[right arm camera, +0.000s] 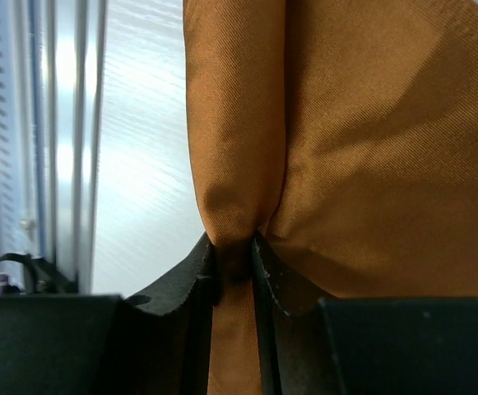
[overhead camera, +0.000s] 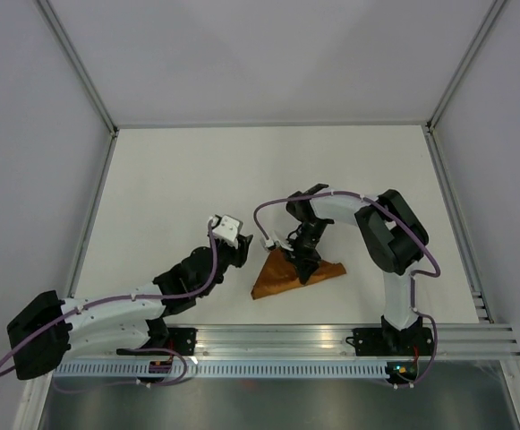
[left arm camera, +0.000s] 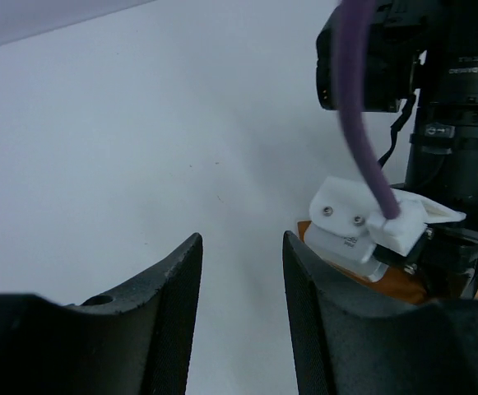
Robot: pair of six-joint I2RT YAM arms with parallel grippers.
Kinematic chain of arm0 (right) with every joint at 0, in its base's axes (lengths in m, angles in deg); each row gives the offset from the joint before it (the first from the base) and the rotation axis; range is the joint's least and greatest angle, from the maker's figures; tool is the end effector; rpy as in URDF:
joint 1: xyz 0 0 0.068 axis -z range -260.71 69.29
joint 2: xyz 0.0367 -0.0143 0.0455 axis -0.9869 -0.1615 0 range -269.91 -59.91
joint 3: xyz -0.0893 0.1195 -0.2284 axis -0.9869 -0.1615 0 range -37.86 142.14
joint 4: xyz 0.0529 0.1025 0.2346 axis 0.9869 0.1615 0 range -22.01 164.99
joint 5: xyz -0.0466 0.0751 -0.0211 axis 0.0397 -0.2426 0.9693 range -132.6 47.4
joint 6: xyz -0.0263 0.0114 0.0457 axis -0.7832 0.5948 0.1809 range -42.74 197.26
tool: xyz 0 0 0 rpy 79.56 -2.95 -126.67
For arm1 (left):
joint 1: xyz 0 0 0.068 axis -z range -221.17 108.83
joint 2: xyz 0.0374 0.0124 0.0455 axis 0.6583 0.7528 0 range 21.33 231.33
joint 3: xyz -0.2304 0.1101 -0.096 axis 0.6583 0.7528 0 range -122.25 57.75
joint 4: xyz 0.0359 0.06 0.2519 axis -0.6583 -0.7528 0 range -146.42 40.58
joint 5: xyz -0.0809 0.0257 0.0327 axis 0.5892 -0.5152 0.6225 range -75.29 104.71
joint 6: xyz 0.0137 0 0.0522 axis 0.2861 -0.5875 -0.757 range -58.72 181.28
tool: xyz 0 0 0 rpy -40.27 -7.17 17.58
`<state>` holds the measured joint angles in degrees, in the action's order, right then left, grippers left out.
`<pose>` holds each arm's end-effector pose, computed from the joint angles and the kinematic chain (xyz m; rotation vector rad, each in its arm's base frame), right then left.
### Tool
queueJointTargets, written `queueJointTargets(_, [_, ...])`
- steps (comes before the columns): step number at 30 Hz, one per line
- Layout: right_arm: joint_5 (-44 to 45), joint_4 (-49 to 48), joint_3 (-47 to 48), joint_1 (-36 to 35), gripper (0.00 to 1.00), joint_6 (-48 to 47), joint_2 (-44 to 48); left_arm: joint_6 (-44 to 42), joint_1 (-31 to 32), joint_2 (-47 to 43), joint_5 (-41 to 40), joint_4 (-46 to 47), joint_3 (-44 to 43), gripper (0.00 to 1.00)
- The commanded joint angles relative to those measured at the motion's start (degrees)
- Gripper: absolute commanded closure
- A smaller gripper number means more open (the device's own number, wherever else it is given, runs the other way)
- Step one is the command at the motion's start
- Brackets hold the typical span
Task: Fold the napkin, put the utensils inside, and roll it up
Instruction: Roll the napkin with the utensil
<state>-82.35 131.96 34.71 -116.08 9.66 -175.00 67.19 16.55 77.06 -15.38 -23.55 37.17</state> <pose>0.2513 0.2064 0.1341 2.1435 -1.8971 -1.1076 0.1271 -0.1677 0.2227 0.3891 1.6803 -0.3693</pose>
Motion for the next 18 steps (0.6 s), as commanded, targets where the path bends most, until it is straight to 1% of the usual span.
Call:
queueJointTargets(1, [8.0,0.0,-2.5,-0.5,1.0,-1.7,-7.0,-8.5,5.4,-1.1,-6.6,7.3,1.9,0.51])
queueJointTargets(2, [8.1,0.1,-2.1,-0.5,0.99,-1.3,-7.7,-9.9,6.5,-0.9,-5.9,6.7,1.9,0.5])
queueJointTargets(3, [8.1,0.3,-1.7,-0.5,0.99,-1.1,-8.0,-10.7,9.2,0.3,-5.4,6.2,1.3,0.5])
queueJointTargets(5, [8.1,0.4,-0.9,-0.5,1.0,-0.7,-8.8,-12.5,11.8,2.2,-4.2,4.5,0.4,0.49])
queueJointTargets(6, [8.1,0.3,-0.8,-0.5,1.0,-0.3,-9.0,-13.5,14.0,4.3,-3.3,2.6,-0.9,0.48])
queueJointTargets(9, [8.0,-0.2,-0.2,-0.5,0.99,0.6,-9.4,-14.3,17.4,8.8,-2.1,0.1,-3.2,0.48])
queueJointTargets(12, [8.2,-1.5,-0.5,-0.5,0.99,1.8,-9.4,-14.3,22.4,10.8,-1.7,0.1,-3.5,0.48])
queueJointTargets(15, [8.5,-2.5,-1.2,-0.5,1.0,2.4,-9.1,-15.2,24.9,14.3,0.4,0.5,-4.2,0.47])
queueJointTargets(16, [8.6,-2.9,-1.6,-0.5,1.0,2.8,-9.0,-15.7,25.4,17.4,0.7,0.4,-4.7,0.47])
queueJointTargets(18, [9.1,-3.9,-2.0,-0.4,0.99,3.3,-8.7,-17.3,26.7,20.1,2.5,0.6,-6.8,0.46])
